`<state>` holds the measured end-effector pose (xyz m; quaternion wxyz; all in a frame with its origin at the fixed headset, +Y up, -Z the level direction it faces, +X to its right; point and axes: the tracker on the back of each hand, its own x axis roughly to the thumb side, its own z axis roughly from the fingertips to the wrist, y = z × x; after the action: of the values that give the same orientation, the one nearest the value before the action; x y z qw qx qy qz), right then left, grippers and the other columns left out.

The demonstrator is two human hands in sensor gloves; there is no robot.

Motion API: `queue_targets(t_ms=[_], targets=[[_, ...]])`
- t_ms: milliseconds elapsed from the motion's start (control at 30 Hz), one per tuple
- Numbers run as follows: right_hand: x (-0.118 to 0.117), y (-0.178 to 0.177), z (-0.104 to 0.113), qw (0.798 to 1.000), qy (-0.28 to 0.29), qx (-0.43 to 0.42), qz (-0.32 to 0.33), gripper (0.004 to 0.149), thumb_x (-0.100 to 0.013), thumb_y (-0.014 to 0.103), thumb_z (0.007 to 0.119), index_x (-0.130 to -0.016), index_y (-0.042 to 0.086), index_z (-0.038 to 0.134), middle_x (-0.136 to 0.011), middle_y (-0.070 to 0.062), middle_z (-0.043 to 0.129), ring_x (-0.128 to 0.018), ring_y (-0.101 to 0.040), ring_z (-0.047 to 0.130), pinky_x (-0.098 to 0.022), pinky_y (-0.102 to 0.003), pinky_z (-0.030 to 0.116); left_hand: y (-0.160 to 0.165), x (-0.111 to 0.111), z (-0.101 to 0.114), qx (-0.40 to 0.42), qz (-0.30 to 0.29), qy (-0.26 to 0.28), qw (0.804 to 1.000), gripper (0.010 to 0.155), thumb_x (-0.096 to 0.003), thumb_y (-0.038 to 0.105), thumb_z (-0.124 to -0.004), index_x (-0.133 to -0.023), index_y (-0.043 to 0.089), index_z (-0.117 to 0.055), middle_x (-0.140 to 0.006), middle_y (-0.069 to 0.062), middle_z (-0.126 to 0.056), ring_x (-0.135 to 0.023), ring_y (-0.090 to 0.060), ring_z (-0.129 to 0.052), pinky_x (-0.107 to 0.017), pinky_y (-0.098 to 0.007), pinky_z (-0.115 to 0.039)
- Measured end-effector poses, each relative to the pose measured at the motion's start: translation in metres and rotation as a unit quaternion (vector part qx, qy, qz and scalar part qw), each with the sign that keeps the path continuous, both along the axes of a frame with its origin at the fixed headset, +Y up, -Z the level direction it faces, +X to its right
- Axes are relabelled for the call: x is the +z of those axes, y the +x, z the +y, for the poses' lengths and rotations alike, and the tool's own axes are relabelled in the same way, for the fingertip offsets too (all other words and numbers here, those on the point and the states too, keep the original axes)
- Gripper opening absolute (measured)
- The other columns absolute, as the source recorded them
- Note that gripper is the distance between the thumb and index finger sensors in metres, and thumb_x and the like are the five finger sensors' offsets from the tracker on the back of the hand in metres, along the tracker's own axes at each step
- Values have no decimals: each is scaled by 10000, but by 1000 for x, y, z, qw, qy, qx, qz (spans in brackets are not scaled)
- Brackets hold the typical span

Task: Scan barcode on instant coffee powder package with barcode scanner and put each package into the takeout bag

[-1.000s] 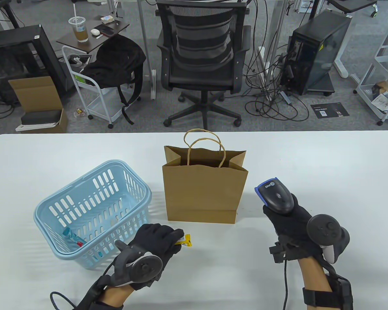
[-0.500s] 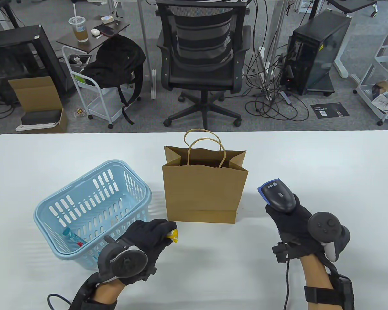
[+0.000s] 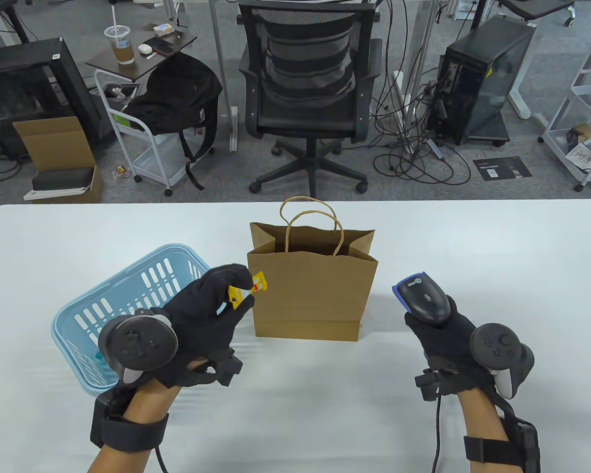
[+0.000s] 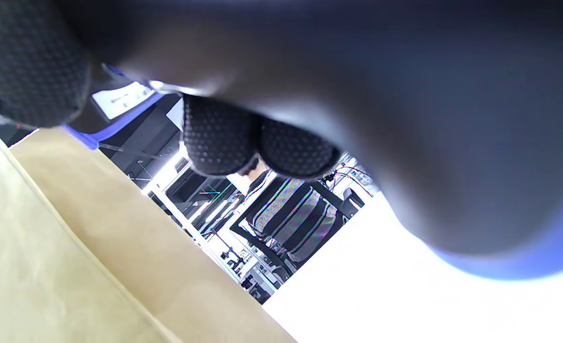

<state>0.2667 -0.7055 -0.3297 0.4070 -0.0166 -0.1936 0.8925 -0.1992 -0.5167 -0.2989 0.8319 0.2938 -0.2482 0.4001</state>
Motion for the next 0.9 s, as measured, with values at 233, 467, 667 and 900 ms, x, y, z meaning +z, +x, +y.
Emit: queue_targets(t_ms=[233,467,667,900], targets=[[0,1,0,1000,3,-4,1,635,-423,610,904,-891,207,757,-608,41,1055,-542,-199,1068,-492,-422,854,4,-34,11,26,-3,-31,999,509,-412,408,-852,-903,328,-747,-909,88,-873,-636,-105,-1103,-606,-330,-863],[0,2,1,1000,5,-8,2,636,-423,611,904,-891,206,758,-608,38,1055,-544,-201,1067,-493,-424,852,7,-59,-3,43,2,-69,997,502,-415,391,-853,-901,324,-749,-907,84,-876,-631,-109,-1106,-605,-330,-866],[0,2,2,1000,5,-8,5,639,-422,612,904,-892,205,757,-608,38,1054,-544,-202,1067,-494,-423,852,11,-69,-12,35,-14,-80,996,498,-419,371,-847,-906,353,-740,-930,116,-858,-679,-132,-1079,-660,-352,-834],[0,1,2,1000,5,-3,5,637,-422,612,904,-891,206,759,-610,38,1054,-546,-201,1067,-495,-423,852,16,-76,-16,30,-15,-85,996,501,-414,405,-864,-900,355,-755,-921,114,-872,-676,-124,-1083,-674,-360,-827]])
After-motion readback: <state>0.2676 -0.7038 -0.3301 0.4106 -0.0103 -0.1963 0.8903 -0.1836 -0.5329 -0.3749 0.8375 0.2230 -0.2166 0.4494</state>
